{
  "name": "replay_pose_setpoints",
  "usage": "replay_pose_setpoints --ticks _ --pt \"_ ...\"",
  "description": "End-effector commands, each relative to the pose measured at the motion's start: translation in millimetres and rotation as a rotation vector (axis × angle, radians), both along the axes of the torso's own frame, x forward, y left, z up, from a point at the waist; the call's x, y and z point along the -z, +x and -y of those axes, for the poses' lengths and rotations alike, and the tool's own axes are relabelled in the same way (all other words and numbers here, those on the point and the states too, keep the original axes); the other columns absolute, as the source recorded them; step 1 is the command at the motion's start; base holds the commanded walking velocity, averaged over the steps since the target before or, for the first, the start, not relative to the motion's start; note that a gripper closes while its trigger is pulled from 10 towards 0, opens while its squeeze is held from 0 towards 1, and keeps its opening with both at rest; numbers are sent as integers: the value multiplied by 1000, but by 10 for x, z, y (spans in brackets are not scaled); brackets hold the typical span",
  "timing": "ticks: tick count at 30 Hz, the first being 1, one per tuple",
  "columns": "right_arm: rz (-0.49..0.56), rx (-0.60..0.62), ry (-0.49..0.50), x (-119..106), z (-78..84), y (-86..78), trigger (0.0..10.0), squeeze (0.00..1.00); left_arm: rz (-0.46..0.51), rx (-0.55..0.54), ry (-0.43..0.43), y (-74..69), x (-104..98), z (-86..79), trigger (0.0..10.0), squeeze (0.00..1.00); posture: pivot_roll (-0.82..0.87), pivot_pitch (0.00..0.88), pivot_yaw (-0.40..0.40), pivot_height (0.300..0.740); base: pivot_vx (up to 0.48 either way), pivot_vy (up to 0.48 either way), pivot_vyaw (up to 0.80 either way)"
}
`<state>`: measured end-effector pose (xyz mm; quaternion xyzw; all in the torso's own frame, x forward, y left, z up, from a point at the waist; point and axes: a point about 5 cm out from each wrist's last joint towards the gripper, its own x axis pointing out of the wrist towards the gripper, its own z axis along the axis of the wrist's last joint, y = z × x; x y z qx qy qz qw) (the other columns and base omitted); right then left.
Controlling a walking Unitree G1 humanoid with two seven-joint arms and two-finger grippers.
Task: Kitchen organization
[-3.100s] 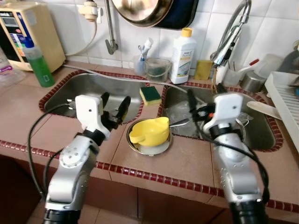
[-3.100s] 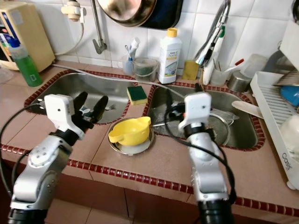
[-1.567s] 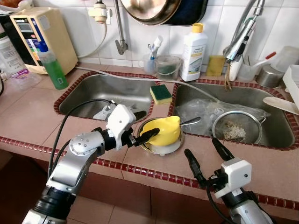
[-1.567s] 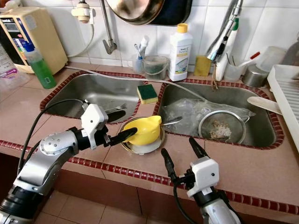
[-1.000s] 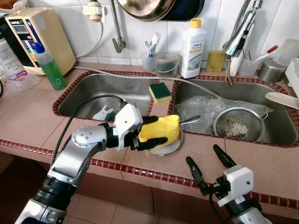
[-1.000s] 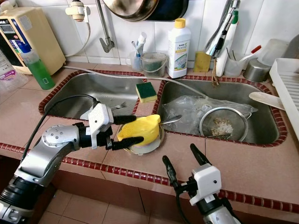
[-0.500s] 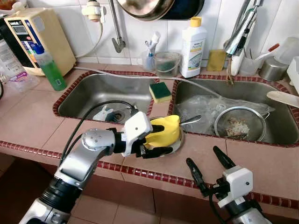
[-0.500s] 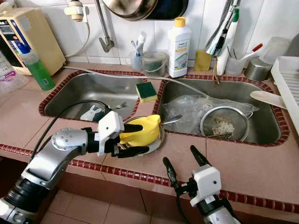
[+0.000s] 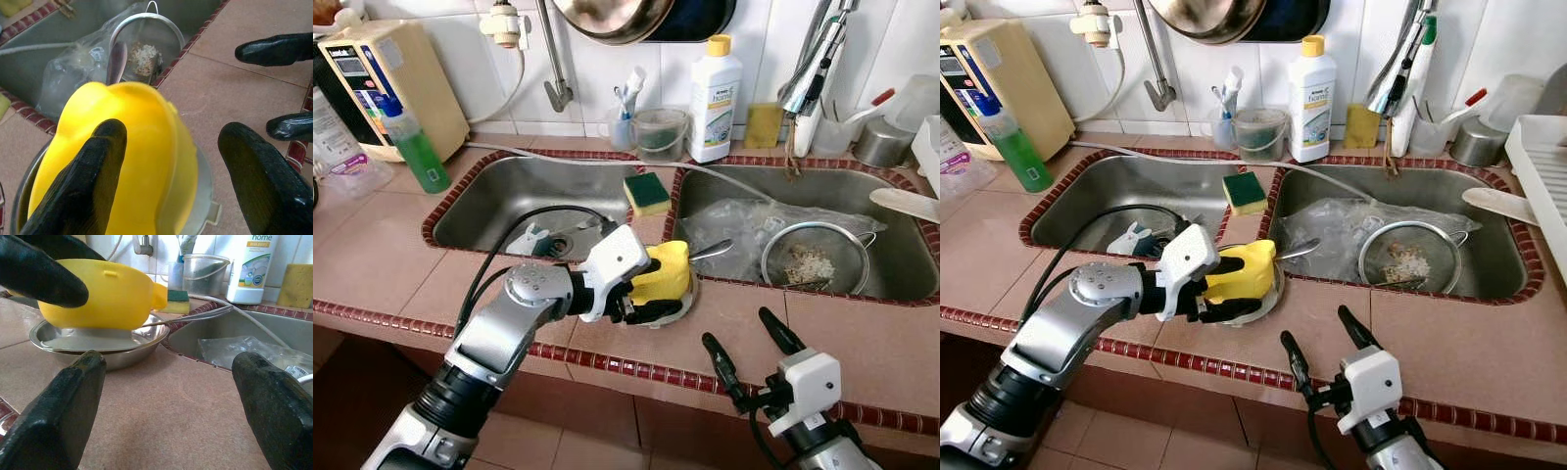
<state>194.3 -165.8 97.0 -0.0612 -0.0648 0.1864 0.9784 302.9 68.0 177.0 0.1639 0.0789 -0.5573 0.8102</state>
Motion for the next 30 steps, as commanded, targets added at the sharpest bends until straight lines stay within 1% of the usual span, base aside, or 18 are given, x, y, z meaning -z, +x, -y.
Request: replay_pose_setpoints --ticks 1,4,5,6,7,8,9,10,13,19,30 --pt "-10 -7 -3 33 -23 -2 10000 0 3 -2 36 3 -27 -23 10000 0 -209 52 133 740 0 0 0" --pt "-11 -5 -5 39 -24 1 10000 0 -16 6 37 -9 -59 -24 10000 0 -209 52 134 740 0 0 0" --pt "-11 -5 -6 41 -23 2 10000 0 -21 16 38 -19 -67 -25 8549 0 -209 52 134 740 0 0 0" --pt "-11 -4 -7 41 -22 3 10000 0 -28 21 44 -27 -72 -29 4196 0 -206 54 135 740 0 0 0" --pt "-11 -3 -7 41 -21 4 10000 0 -26 16 55 -24 -70 -38 2706 0 -206 54 135 740 0 0 0" --pt "-11 -2 -7 41 -21 6 10000 0 -33 14 63 -23 -66 -49 0 0 -204 56 134 740 0 0 0" --pt "-11 -1 -9 41 -19 9 10000 0 -42 30 89 -38 -55 -76 0 0 -204 56 134 740 0 0 0" --pt "-10 0 -10 41 -18 9 10000 0 -41 35 97 -43 -53 -83 0 0 -204 56 134 740 0 0 0" --pt "-11 0 -10 42 -15 14 10000 0 -51 29 99 -39 -55 -93 0 0 -202 59 133 740 0 0 0" --pt "-9 2 -14 40 -11 30 10000 0 -65 34 132 -30 -53 -139 0 0 -199 63 131 740 0 0 0" --pt "-11 -24 -1 35 -45 21 10000 0 -69 22 137 -21 -55 -165 0 0 -198 71 132 740 0 0 0"
